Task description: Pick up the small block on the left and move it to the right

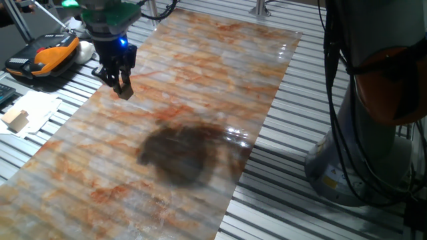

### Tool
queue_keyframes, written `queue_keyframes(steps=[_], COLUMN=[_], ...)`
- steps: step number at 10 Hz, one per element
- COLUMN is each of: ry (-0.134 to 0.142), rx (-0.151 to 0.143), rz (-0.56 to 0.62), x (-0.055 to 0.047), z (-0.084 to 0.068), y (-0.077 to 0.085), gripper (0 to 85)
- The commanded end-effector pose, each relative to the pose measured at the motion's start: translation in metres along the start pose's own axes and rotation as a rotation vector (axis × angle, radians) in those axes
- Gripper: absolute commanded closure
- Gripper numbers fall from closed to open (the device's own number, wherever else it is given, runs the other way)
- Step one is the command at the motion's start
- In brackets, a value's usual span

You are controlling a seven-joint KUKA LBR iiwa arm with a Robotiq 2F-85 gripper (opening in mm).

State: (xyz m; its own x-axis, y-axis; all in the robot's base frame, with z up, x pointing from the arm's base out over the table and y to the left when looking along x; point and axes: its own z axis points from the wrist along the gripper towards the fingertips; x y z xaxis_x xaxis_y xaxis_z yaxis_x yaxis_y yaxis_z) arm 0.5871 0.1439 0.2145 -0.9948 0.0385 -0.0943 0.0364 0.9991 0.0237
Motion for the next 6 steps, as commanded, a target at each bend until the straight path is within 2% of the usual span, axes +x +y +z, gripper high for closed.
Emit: queue_keyframes(steps=[1, 4, 6], ry=[0.0, 0.011, 0.004], rx=[-0.001, 0.003, 0.009], rz=[0.004, 0.009, 0.013], x=[0.0012, 0.001, 0.0019], z=[0.0028, 0.0065, 0.0123], y=[0.0017, 0.0039, 0.0068], gripper=[85.0, 85.0, 85.0])
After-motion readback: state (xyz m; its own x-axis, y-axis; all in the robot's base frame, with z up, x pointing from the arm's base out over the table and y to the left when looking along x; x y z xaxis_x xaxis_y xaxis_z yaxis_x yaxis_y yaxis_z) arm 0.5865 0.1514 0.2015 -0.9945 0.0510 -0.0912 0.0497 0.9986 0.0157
